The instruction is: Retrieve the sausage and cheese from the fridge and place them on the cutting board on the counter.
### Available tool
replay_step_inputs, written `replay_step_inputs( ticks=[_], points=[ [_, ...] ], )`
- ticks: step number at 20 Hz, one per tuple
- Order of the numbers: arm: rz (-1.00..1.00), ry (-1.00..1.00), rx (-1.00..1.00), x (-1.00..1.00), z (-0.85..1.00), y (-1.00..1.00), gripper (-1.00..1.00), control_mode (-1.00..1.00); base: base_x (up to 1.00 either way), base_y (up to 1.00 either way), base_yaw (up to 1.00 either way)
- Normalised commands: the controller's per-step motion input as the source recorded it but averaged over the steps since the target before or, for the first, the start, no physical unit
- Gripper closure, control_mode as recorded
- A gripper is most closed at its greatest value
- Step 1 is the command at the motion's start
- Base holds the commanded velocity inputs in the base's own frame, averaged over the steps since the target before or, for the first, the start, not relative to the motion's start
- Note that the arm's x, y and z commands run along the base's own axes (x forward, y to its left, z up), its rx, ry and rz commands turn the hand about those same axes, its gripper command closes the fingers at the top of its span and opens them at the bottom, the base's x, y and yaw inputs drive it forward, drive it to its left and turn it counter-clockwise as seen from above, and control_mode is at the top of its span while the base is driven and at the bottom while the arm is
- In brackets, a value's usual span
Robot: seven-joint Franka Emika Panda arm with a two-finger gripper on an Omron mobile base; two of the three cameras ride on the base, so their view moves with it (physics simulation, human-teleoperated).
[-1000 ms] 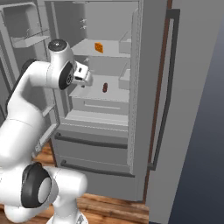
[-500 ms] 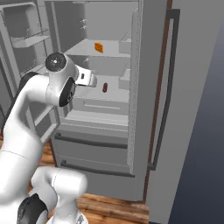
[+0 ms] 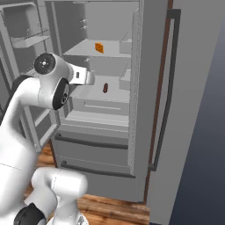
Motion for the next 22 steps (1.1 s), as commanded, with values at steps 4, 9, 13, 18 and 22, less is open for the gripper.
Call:
replay_step_inputs(
  ticks=[4,9,13,18,22],
  points=[
    [-0.01,0.0,-0.09,-0.4,0.49,-0.01,-1.0,-1.0,0.0,0.0,0.0],
    [0.0,-0.01,-0.04,-0.25,0.22,0.0,-1.0,-1.0,0.0,0.0,0.0],
    [0.0,-0.07,-0.03,-0.35,0.0,0.0,-1.0,-1.0,0.0,0.0,0.0],
    [0.0,-0.03,-0.01,-0.09,0.0,0.0,-1.0,1.0,-0.19,0.0,0.0],
    [0.0,0.0,0.0,0.0,0.0,0.0,-1.0,1.0,0.2,0.02,0.01]
  ],
)
